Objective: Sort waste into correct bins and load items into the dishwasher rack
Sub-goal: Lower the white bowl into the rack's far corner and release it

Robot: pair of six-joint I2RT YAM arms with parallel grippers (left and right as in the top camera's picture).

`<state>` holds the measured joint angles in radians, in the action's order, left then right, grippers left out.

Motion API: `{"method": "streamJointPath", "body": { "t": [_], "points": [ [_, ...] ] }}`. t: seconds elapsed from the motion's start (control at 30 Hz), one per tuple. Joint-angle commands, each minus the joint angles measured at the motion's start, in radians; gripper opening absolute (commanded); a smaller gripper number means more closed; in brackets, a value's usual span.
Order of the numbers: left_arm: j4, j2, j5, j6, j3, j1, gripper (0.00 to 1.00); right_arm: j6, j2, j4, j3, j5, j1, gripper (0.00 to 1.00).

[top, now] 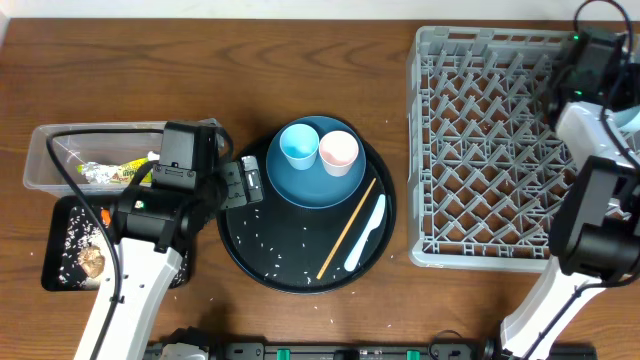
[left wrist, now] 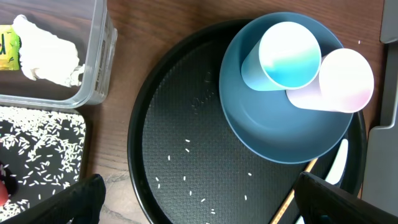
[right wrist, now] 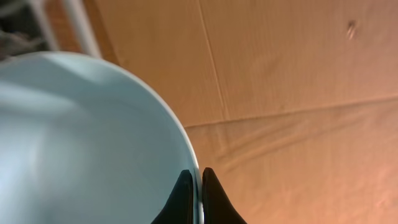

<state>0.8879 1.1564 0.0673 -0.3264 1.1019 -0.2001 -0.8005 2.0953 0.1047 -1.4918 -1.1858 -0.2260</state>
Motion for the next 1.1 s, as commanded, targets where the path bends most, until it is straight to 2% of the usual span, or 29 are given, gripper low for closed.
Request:
{"method": "streamJointPath", "body": {
  "t": [0.0,0.17,0.27,0.6,0.87,0.93,0.97,1.0,1.07],
  "points": [
    [0.001,-0.001,-0.016,-0.008,0.010,0.003,0.98,-0.108,0.052,0.008,0.008,0.055,0.050,0.01],
    [0.001,-0.001,-0.016,-0.008,0.010,0.003,0.98,-0.309,0.052,0.094,0.008,0.031,0.036,0.01],
    [0.001,-0.001,-0.016,-0.008,0.010,0.003,0.98,-0.322,0.052,0.093,0.008,0.031,0.039,0.01],
    [0.001,-0.001,-0.016,-0.008,0.009,0.003,0.98,-0.280,0.052,0.030,0.009,0.064,0.117,0.01],
    [0.001,-0.001,-0.016,-0.008,0.010,0.003,0.98,-0.074,0.052,-0.101,0.009,0.079,0.178,0.01],
    [0.002,-0.001,-0.016,-0.008,0.009,0.003,0.98,-0.075,0.052,-0.100,0.009,0.079,0.194,0.09],
    [0.001,-0.001,-0.016,-0.008,0.010,0.003,0.98,-0.075,0.052,-0.098,0.009,0.079,0.204,0.18],
    [0.001,-0.001,-0.016,-0.008,0.009,0.003,0.98,-0.076,0.052,-0.097,0.009,0.077,0.213,0.39],
    [0.001,-0.001,-0.016,-0.008,0.010,0.003,0.98,-0.077,0.052,-0.096,0.009,0.075,0.237,0.62]
  ]
}}
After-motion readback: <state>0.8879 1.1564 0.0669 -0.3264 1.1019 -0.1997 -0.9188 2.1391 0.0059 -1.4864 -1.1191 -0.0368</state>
